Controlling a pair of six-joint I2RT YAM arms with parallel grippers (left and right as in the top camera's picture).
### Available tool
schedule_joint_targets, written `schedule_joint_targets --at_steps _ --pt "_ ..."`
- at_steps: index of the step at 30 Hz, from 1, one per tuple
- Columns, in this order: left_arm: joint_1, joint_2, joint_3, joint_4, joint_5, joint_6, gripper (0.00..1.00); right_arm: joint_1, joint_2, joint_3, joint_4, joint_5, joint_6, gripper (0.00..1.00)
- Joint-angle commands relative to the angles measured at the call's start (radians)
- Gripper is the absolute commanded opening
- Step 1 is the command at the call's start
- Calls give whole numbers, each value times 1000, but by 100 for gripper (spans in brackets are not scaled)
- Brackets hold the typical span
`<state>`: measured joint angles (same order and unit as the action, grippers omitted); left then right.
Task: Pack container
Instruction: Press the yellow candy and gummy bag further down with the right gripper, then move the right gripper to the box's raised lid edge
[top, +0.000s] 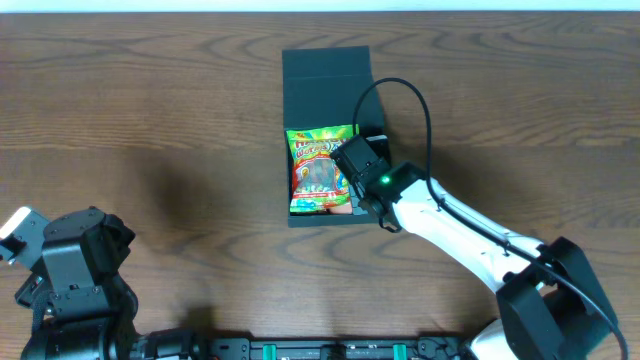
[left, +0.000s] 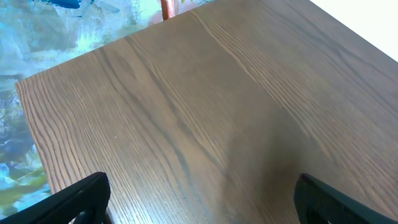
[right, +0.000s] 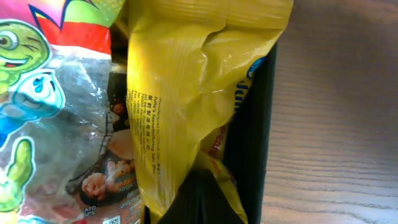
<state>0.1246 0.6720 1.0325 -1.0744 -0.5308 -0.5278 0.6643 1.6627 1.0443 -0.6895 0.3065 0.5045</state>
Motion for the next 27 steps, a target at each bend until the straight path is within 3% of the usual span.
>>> schedule_joint_targets --at_steps 1,16,18,21,22,25,27 --pt "7 -1 10 -3 -11 -11 95 13 21 -13 17 -51 22 1" --pt "7 -1 10 -3 -11 -11 95 -11 -14 187 -59 239 -97 2" --pt "7 -1 10 -3 -11 -11 95 -35 -14 203 -59 254 -111 6" --pt "7 -1 10 -3 -11 -11 95 -89 -34 228 -65 166 -111 11" --pt "7 -1 10 -3 -11 -11 95 -114 -63 241 -66 85 -110 19" --pt "7 -1 10 -3 -11 -11 95 -186 -168 259 -61 -64 -101 5" --pt "7 -1 10 -3 -11 -11 95 -256 -246 259 -68 -117 -85 4"
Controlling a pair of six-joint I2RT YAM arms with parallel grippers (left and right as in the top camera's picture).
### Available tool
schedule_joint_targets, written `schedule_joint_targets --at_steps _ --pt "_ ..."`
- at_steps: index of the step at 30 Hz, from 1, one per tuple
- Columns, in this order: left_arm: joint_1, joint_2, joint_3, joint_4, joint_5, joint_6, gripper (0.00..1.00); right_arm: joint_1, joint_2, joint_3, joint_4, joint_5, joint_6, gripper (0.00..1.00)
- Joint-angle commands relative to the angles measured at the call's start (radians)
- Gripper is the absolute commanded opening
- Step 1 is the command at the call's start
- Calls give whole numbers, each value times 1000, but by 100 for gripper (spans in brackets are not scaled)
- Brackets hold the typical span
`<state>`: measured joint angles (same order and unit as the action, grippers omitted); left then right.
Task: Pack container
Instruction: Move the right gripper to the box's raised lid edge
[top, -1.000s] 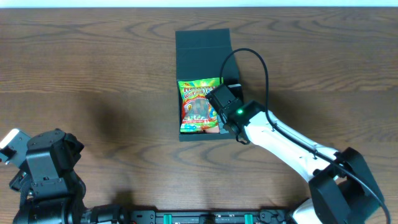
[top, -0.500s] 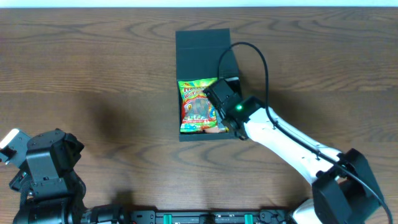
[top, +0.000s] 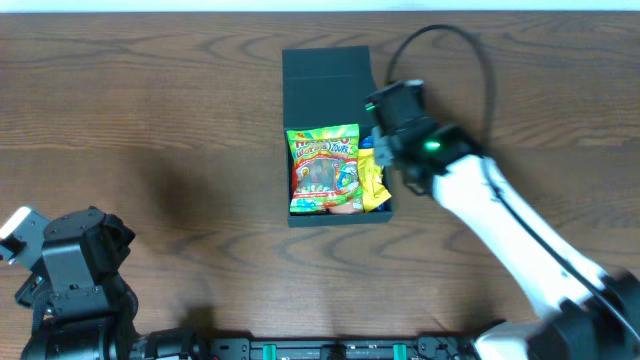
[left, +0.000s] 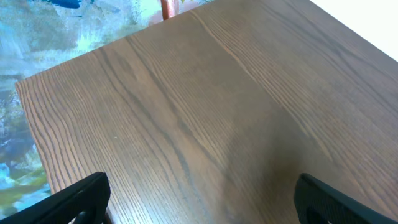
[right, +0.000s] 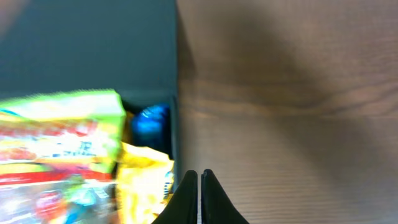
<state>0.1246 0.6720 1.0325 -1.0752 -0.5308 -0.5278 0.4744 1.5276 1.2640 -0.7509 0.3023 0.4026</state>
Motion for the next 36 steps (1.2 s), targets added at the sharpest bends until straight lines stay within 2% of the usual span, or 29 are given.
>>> schedule_joint_targets --at_steps 1,2,3,4,5,6,10,13,15,18,22,28,31,33,36 --pt "7 -1 10 -3 -11 -11 95 -100 -137 40 -16 -130 19 6" --pt "7 -1 10 -3 -11 -11 95 -138 -161 40 -27 -153 19 13" --pt "7 -1 10 -3 -11 -11 95 -190 -179 39 -44 -204 19 25" --pt "7 -1 10 -3 -11 -11 95 -226 -182 39 -53 -263 19 27" --pt "7 -1 10 -3 -11 -11 95 -272 -179 36 -55 -355 21 38" --pt "7 -1 10 -3 -11 -11 95 -315 -168 29 -48 -449 51 44" --pt "7 -1 10 -3 -11 -11 95 -440 -117 -1 -18 -741 145 45" --pt "7 -1 10 -3 -11 -11 95 -515 -44 -18 -8 -997 158 45" --pt "7 -1 10 -3 -11 -11 95 -526 7 -18 -3 -1082 114 43" --pt "6 -1 10 -3 -11 -11 95 -525 70 -18 -9 -1089 38 35" --pt "7 -1 10 -3 -11 -11 95 -481 172 -18 -9 -1051 -80 35" --pt "7 -1 10 -3 -11 -11 95 -348 186 -10 25 -725 -82 38" --pt "7 -1 10 -3 -11 -11 95 -322 193 4 29 -655 -90 36" --pt "7 -1 10 -3 -11 -11 95 -311 209 21 26 -626 -94 32" --pt "7 -1 10 -3 -11 -11 95 -290 259 79 -2 -585 -106 32"
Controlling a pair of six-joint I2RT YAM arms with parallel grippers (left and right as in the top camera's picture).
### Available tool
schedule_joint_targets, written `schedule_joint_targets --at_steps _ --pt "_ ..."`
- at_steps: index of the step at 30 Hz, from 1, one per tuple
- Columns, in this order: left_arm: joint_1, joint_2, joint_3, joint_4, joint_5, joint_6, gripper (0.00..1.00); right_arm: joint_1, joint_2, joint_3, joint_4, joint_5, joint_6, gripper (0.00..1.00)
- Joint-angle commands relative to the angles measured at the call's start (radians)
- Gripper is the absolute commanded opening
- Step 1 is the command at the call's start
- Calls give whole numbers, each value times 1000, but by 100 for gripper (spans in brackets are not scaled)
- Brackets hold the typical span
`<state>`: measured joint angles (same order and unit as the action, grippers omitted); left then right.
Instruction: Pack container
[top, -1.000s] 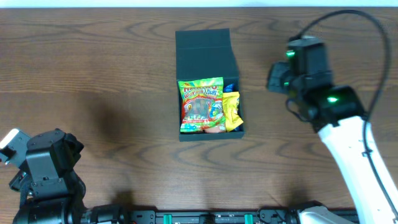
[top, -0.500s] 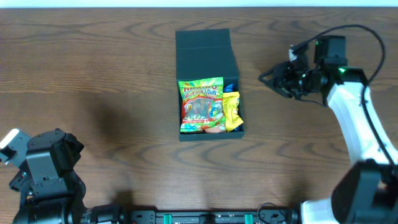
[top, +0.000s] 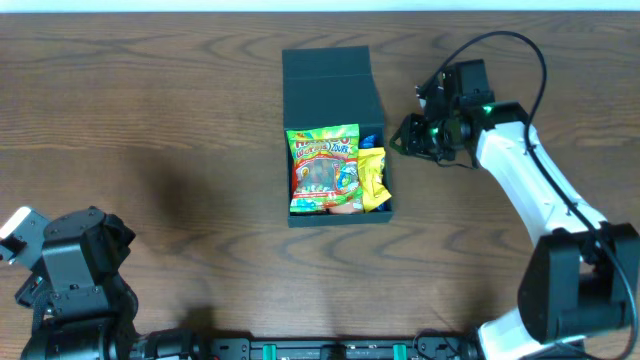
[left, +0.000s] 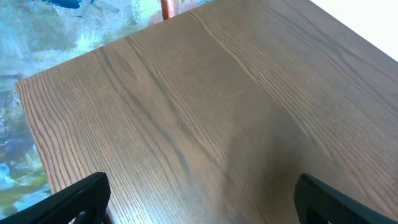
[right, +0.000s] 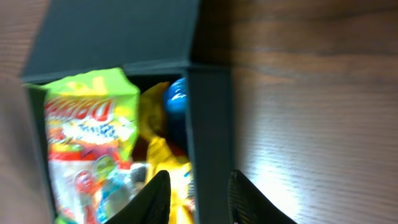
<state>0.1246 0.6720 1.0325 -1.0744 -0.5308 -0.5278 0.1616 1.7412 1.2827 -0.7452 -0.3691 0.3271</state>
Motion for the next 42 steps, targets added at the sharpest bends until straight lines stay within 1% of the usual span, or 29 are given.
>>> schedule_joint_targets --at_steps 1,3,7,15,18,20,24,29,34,39,42 --pt "7 -1 10 -3 -11 -11 95 31 64 83 -21 100 -43 32" --pt "7 -1 10 -3 -11 -11 95 54 109 140 -41 135 -56 34" --pt "7 -1 10 -3 -11 -11 95 82 164 200 -46 145 -60 35" --pt "7 -1 10 -3 -11 -11 95 95 235 208 -39 188 -82 34" --pt "7 -1 10 -3 -11 -11 95 98 251 208 -30 190 -94 29" --pt "7 -1 10 -3 -11 -11 95 103 256 208 -30 204 -97 23" --pt "7 -1 10 -3 -11 -11 95 119 257 208 -34 216 -109 22" --pt "6 -1 10 -3 -11 -11 95 142 257 208 -66 238 -142 6" --pt "7 -1 10 -3 -11 -11 95 165 257 208 -97 288 -143 3" --pt "7 -1 10 -3 -11 -11 95 195 257 208 -174 318 -136 1" --pt "7 -1 10 -3 -11 -11 95 222 256 208 -210 340 -50 2"
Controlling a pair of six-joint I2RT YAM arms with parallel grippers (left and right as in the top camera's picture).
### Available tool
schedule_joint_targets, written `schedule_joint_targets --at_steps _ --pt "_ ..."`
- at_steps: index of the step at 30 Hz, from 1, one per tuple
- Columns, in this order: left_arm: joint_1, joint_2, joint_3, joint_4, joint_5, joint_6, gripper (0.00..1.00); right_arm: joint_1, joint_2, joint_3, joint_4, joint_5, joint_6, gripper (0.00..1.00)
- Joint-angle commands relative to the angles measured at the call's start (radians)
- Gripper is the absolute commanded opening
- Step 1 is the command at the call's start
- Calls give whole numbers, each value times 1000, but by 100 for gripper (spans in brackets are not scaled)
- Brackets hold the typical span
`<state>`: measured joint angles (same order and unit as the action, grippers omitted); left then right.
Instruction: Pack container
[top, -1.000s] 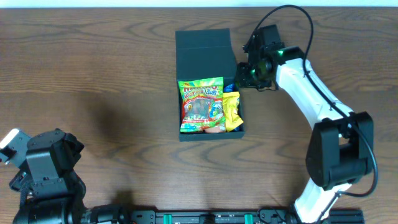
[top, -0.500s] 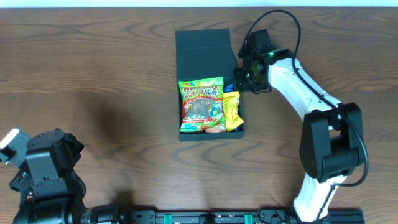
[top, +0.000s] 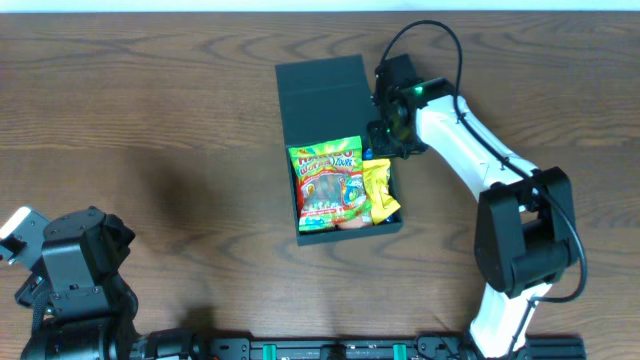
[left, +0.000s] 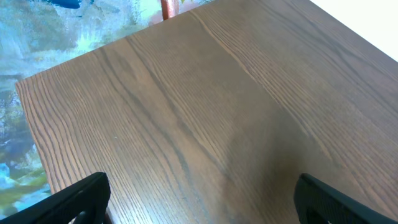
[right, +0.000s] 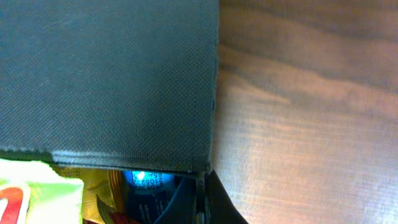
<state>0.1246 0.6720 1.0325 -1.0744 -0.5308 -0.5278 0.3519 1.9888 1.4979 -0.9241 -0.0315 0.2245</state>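
A dark green box (top: 347, 231) lies mid-table, its lid (top: 325, 95) folded open at the far end. Inside are a green gummy bag (top: 328, 185), a yellow bag (top: 380, 195) along the right wall, and a blue packet (right: 144, 178) near the hinge. My right gripper (top: 388, 140) sits at the box's right wall by the hinge. In the right wrist view the right gripper (right: 202, 202) is shut on that wall (right: 215, 93), one finger inside, one outside. My left gripper (left: 202, 196) is open over bare table.
Brown wooden table (top: 150, 120) all round the box. The left arm's base (top: 75, 265) is parked at the near left corner. The table's far edge (left: 81, 56) shows in the left wrist view, with a blue patterned floor beyond.
My right gripper was open to the right of the box, apart from it; now it is shut on the box's right wall. The box has turned slightly and sits a little nearer.
My right gripper was first down inside the box at the yellow bag. Then it was shut above the box's right edge, the bag left inside. Then it stood open to the right of the box. Now it grips the right wall. The left arm has stayed parked.
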Motion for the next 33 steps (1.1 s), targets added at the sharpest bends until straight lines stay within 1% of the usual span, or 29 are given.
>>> schedule_joint_targets --at_steps 1,6,9,16,19,22,23,24,26,29,33 --pt "7 -1 10 -3 -11 -11 95 49 8 -8 -40 2 82 1" --pt "7 -1 10 -3 -11 -11 95 138 -66 -42 -36 35 191 1" --pt "7 -1 10 -3 -11 -11 95 166 -156 -121 -11 35 228 1" --pt "7 -1 10 -3 -11 -11 95 173 -344 -381 113 35 308 1" --pt "7 -1 10 -3 -11 -11 95 173 -397 -441 147 35 314 1" --pt "7 -1 10 -3 -11 -11 95 186 -408 -455 143 35 312 2" --pt "6 -1 10 -3 -11 -11 95 190 -408 -455 143 35 309 3" --pt "7 -1 10 -3 -11 -11 95 191 -408 -455 147 35 309 9" --pt "7 -1 10 -3 -11 -11 95 191 -408 -454 151 35 301 15" --pt "7 -1 10 -3 -11 -11 95 191 -415 -452 156 41 302 17" --pt "7 -1 10 -3 -11 -11 95 190 -476 -445 146 78 301 19"
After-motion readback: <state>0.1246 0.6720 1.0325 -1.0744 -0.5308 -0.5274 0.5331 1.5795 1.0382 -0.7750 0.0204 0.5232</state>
